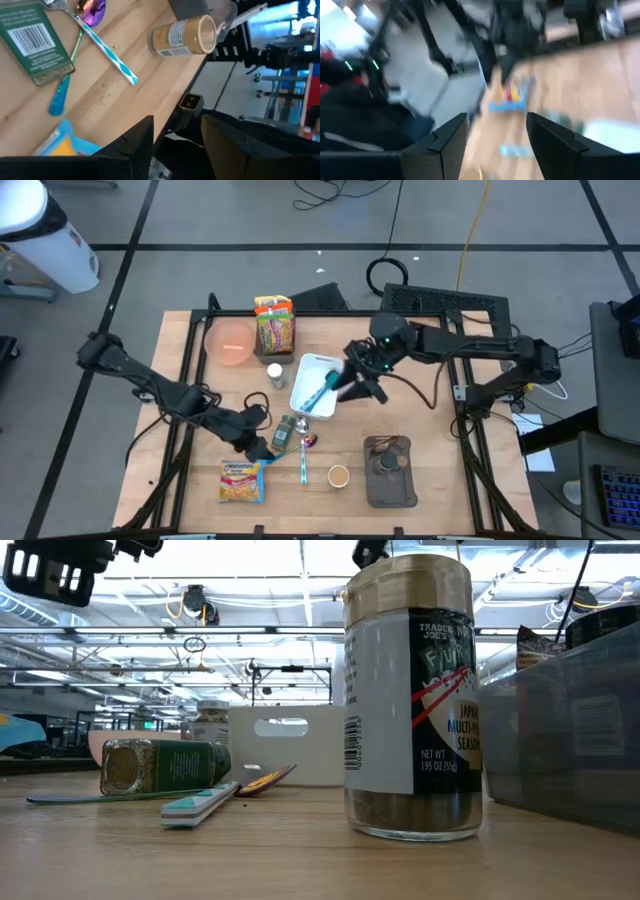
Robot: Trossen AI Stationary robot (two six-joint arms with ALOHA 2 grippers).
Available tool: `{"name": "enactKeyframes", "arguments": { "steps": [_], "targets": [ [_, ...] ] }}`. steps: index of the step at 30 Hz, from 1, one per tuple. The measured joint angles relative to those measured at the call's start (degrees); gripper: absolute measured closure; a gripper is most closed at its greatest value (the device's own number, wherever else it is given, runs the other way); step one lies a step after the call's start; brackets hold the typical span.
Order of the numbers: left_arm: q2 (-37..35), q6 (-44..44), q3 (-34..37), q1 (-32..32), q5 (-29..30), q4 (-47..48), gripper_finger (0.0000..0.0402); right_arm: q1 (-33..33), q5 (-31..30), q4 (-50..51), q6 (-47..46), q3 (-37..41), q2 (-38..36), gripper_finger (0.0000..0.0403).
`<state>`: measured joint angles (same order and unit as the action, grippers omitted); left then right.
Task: Pick & Place Food Item
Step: Put the green seasoning bottle into the bottom black bin
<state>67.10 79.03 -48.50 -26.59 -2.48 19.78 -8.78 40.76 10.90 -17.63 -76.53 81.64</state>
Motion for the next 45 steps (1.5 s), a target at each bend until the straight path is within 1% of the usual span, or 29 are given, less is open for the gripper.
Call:
{"name": "enactKeyframes", "arguments": {
  "steps": [3,6,9,11,13,17,20,22,25,30,34,37,41,43,45],
  "targets": [
    [2.49,2.21,-4.31,0.0,0.91,3.59,0.0231,0.0,-1.07,11.96,7.44,0.07,-3.08,0.0206],
    [6.26,2.59,-11.56,0.24,1.45,12.0,0.0231,0.0,-5.1,22.62,14.35,0.07,-6.72,0.0206],
    [11.35,3.32,-19.83,1.13,1.34,23.39,0.0231,0.0,-9.54,28.86,18.81,0.07,-10.25,0.0206],
    [14.83,3.95,-24.99,2.02,1.38,28.47,0.0231,-0.04,-11.62,32.45,20.72,0.07,-12.33,0.0206],
    [17.89,4.56,-29.0,2.71,1.35,29.99,0.0231,-0.04,-12.46,35.26,22.74,0.07,-14.15,0.0206],
    [23.71,4.12,-34.66,3.38,1.53,28.51,0.0231,-0.02,-12.15,37.53,25.03,2.06,-17.87,0.0206],
    [27.32,4.22,-36.44,3.37,1.47,25.17,0.0231,-0.02,-12.11,36.03,26.03,6.86,-21.37,0.0206],
    [29.35,5.83,-36.58,3.37,0.97,21.23,0.0231,-0.02,-12.09,33.38,24.4,11.04,-23.8,0.0206],
    [32.58,8.63,-36.58,3.37,0.46,16.93,0.0231,-0.02,-11.82,27.46,18.74,17.48,-27.08,0.0206],
    [36.33,12.4,-36.58,3.39,-1.26,16.47,0.0231,-0.01,-5.95,15.25,8.96,27.8,-31.22,0.0206],
    [37.8,15.62,-36.56,3.5,-1.57,19.51,0.0231,0.0,-3.88,7.28,2.21,34.34,-33.33,0.0206],
    [37.85,16.6,-36.58,3.79,-1.75,24.13,0.0231,0.0,-2.95,3.3,-1.34,37.37,-34.29,0.0206],
    [37.27,17.44,-36.51,5.16,-1.77,33.47,0.0231,0.0,-2.95,1.56,-2.92,39.12,-35.1,0.0206],
    [36.76,16.83,-36.55,6.33,-1.77,36.77,0.0231,0.0,-2.93,0.8,-2.91,39.26,-35.2,0.0206],
    [36.66,14.36,-36.56,7.61,-2.31,38.91,0.0231,0.0,-2.93,0.03,-2.93,39.26,-35.16,0.0206]
  ]
}}
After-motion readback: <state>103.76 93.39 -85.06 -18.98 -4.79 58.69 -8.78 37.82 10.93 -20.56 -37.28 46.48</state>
